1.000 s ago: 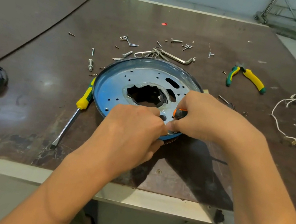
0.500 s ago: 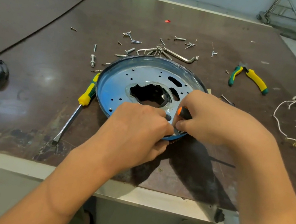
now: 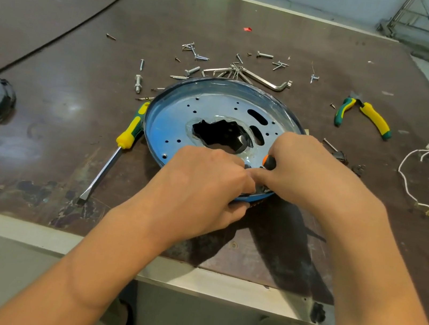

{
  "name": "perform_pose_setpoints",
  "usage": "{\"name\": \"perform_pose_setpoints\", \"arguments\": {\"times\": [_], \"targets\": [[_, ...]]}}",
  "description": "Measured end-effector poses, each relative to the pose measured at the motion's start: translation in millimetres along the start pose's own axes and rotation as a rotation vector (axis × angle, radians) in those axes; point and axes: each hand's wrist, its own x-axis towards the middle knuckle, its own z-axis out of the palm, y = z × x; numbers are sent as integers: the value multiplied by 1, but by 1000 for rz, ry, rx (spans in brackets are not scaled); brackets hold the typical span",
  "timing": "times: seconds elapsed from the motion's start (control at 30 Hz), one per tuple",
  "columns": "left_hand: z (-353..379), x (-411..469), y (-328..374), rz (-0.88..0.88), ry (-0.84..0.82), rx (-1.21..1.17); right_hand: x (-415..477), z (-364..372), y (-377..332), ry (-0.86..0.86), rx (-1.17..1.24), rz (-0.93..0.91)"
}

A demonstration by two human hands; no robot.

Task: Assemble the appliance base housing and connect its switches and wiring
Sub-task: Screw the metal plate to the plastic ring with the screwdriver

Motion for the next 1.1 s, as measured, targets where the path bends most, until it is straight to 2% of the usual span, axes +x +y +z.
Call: {"name": "perform_pose_setpoints", "arguments": {"times": [0.1, 0.27, 0.47, 0.63, 0.77, 0.93, 1.1], "targets": [[0, 0, -1, 17, 4, 11, -2, -6, 7, 10, 12, -42], [0, 0, 0, 22, -4, -5, -5, -17, 15, -133, 132, -90], [-2, 2, 2, 12, -28, 16, 1, -3, 12, -22, 18, -5], [-2, 0, 2, 24, -23, 13, 2, -2, 12, -20, -6, 1], [-3, -1, 2, 14, -28, -21, -3, -10, 17, -89, 64, -67], [-2, 0, 2, 12, -76, -76, -3, -17, 21, -142, 235, -31], [-3, -2, 3, -4, -96, -57, -2, -14, 16, -112, 179, 21]]}}
